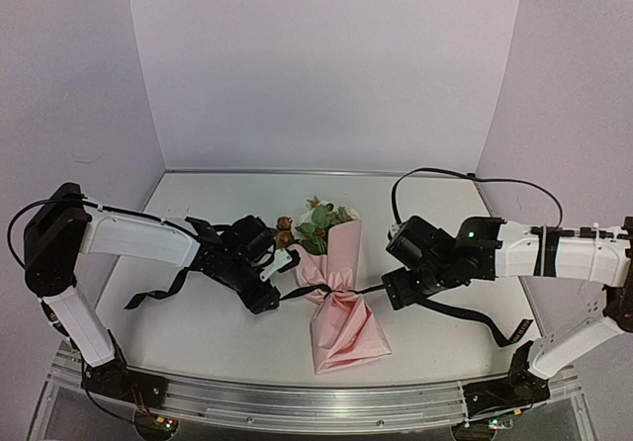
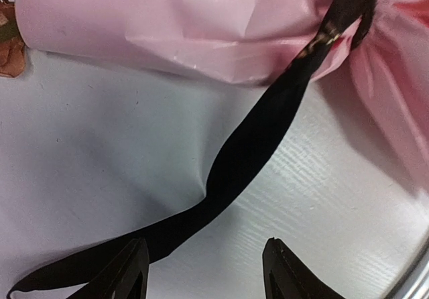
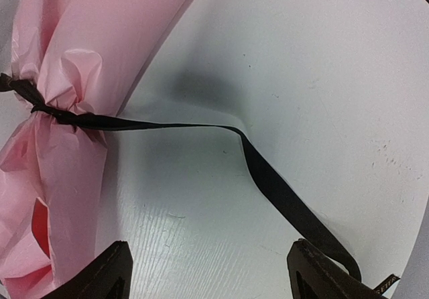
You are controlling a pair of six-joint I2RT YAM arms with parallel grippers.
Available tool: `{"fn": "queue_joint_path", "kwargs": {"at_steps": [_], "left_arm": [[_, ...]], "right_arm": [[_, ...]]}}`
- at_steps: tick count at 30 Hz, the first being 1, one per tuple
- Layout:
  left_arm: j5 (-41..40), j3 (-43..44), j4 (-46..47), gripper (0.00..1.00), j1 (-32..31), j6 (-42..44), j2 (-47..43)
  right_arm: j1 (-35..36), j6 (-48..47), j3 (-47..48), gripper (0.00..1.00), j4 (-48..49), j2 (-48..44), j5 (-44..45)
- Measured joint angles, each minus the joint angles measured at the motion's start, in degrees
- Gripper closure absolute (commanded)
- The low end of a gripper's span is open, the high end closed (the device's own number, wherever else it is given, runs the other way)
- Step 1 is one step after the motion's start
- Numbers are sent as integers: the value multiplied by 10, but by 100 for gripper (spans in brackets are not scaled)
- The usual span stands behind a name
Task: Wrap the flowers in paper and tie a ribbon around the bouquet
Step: Cross the half-tied ribbon over the folded bouquet.
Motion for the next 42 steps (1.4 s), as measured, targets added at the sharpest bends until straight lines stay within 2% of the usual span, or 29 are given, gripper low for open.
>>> {"fn": "queue_joint_path", "kwargs": {"at_steps": [5, 13, 15, 17, 20, 26, 31, 36, 40, 42], "left_arm": [[-38, -6, 3, 42, 5, 54, 12], [-34, -21, 25, 53, 19, 115, 32], [-28, -22, 32, 61, 22, 124, 38], [-25, -23, 42, 82, 26, 132, 41], [-25, -24, 53, 100, 30, 135, 44], [-19, -14, 41, 100, 32, 127, 36], [33, 56, 31, 100, 26, 97, -22], [111, 150, 71, 100, -10, 66, -35], [181, 163, 104, 100, -36, 36, -8], [206, 159, 114, 100, -41, 26, 9]], "right_arm": [[0, 0, -5, 18, 0, -13, 2], [0, 0, -25, 18, -2, -34, 9], [0, 0, -26, 19, -3, -34, 10], [0, 0, -27, 18, -3, -35, 12], [0, 0, -31, 18, -4, -40, 14], [-4, -1, -32, 19, -4, -54, 21], [-28, -1, -34, 21, -6, -63, 15], [-52, 6, -37, 31, -7, -64, -27], [-49, 39, -65, 42, 22, -61, -80], [-40, 63, -80, 44, 38, -48, -101]]}}
